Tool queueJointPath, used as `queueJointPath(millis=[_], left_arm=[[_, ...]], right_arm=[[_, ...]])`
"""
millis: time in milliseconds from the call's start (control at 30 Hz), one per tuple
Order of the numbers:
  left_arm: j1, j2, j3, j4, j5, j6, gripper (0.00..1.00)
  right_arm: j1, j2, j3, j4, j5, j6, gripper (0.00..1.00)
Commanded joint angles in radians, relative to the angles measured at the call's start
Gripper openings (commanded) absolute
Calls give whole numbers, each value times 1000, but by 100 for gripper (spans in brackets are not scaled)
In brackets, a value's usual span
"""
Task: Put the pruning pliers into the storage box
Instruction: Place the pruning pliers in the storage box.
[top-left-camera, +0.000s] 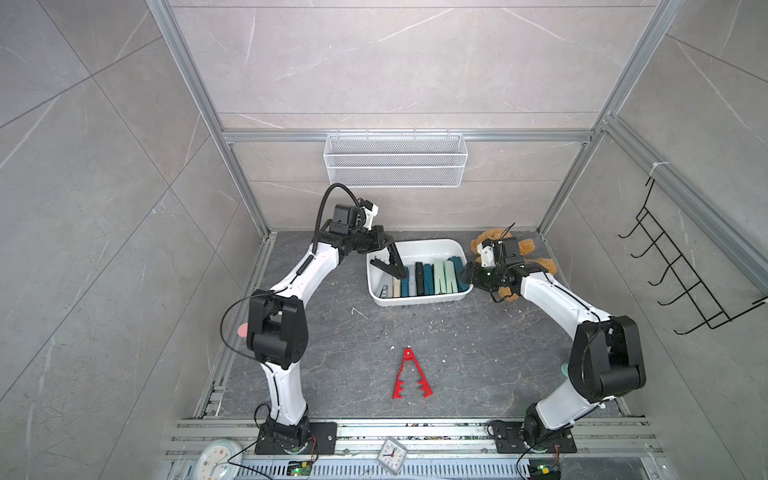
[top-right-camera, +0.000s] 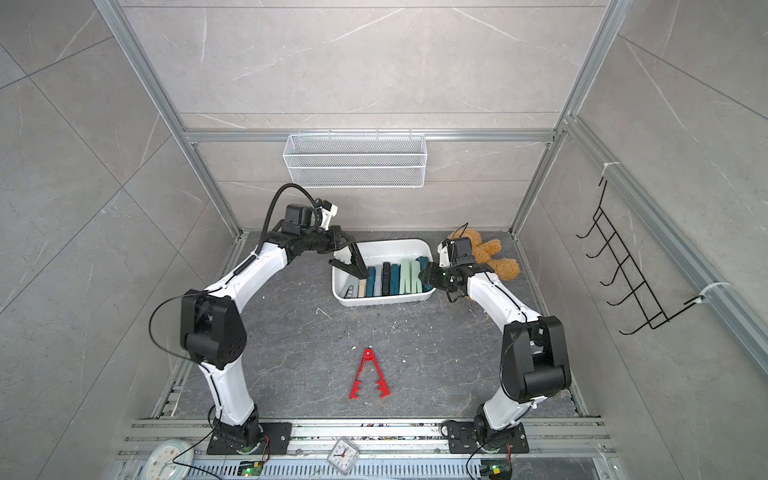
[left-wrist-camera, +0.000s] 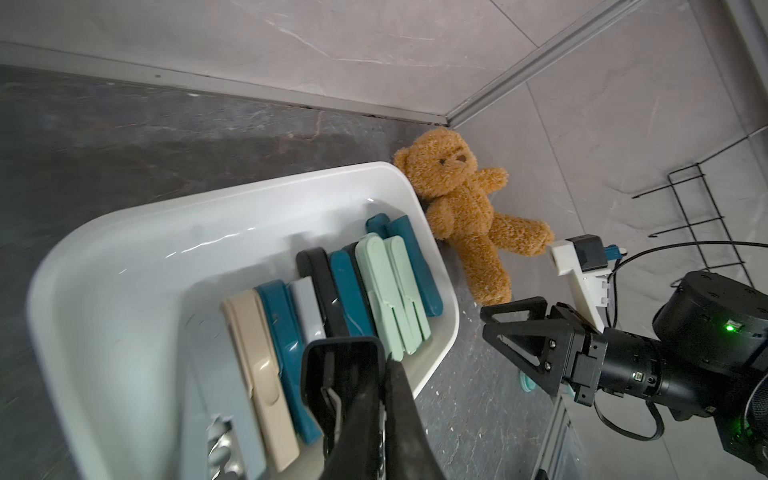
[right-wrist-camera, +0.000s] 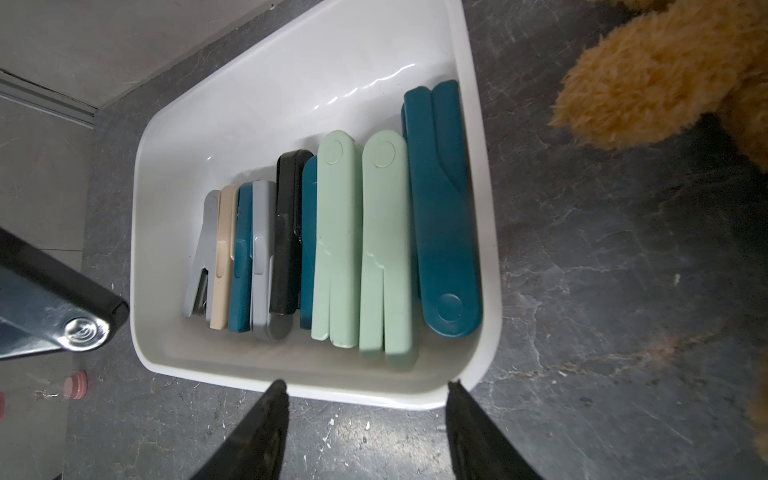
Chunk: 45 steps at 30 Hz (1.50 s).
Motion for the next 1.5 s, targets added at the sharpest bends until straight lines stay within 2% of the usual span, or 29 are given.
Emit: queueJointPath(millis=[0,267,400,500,700,867,1033,1333,1467], left_arm=[[-13,93,105,163,195,-31,7],[-49,392,349,320,346,-193,7],[-60,465,362,472,346,-330,8],[-65,505,391,488,366,-363,8],[-64,484,346,407,378,-280,8],[-55,466,308,416,386,-277,8],[-46,483,329,395,407,-268,8],[-42,526,401,222,418,-169,9],[-42,535,408,198,413,-156,10]], right_arm=[[2,-27,-8,-4,21,-21,62],[-2,-27,-15,-16,41,-17,62],[-3,-36,-18,-26,53,-18,62],[-4,-39,-15,-32,59,-18,62],[-4,-39,-18,-33,61,-16,62],[-3,-33,-18,-31,55,-12,62],[-4,-33,-17,-30,54,-10,63],[-5,-28,-14,-34,55,-7,62],[-3,-25,-11,-38,53,-7,62]])
